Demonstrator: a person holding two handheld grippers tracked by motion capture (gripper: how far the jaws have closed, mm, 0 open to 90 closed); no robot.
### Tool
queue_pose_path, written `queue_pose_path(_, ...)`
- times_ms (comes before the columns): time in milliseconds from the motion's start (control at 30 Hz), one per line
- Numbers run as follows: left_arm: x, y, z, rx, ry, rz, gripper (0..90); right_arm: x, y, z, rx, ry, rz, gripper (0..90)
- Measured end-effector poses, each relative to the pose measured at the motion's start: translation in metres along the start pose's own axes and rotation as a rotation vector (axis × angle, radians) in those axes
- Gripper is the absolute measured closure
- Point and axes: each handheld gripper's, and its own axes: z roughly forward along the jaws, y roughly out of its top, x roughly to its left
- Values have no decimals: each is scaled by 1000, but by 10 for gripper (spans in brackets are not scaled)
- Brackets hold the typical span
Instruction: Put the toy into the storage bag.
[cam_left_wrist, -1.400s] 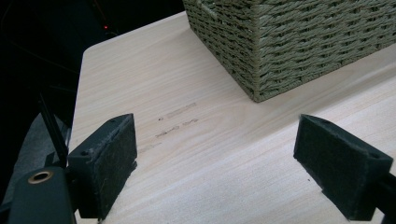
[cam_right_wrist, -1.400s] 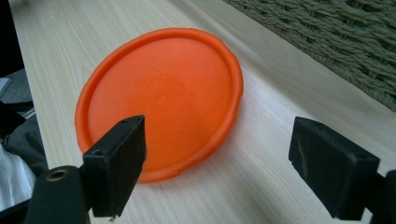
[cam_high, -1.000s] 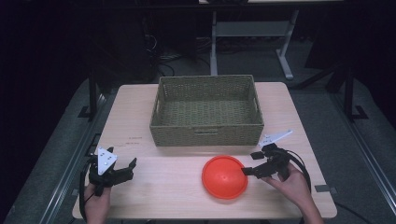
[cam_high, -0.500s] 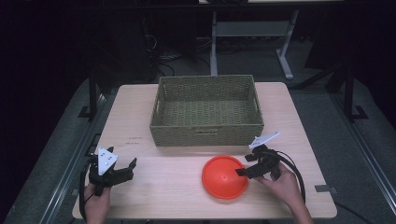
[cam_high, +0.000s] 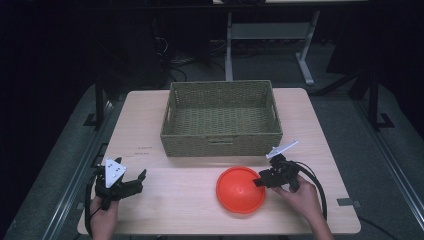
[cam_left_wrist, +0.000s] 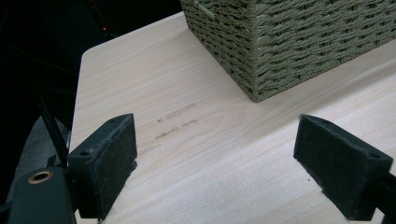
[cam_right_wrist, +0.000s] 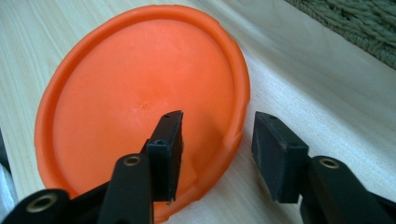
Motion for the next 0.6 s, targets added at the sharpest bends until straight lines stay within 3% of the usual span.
queue_pose_path(133,-1,0,0,0,-6,2,128,-1,-1,3,16,18,12,596)
queue_pose_path(433,-2,1,0,3,-8,12,129,-5,-2,5,23,40,37,608)
queue_pose_path(600,-3,1,1,3,-12,18,128,-8,-2,6,10,70,75,617)
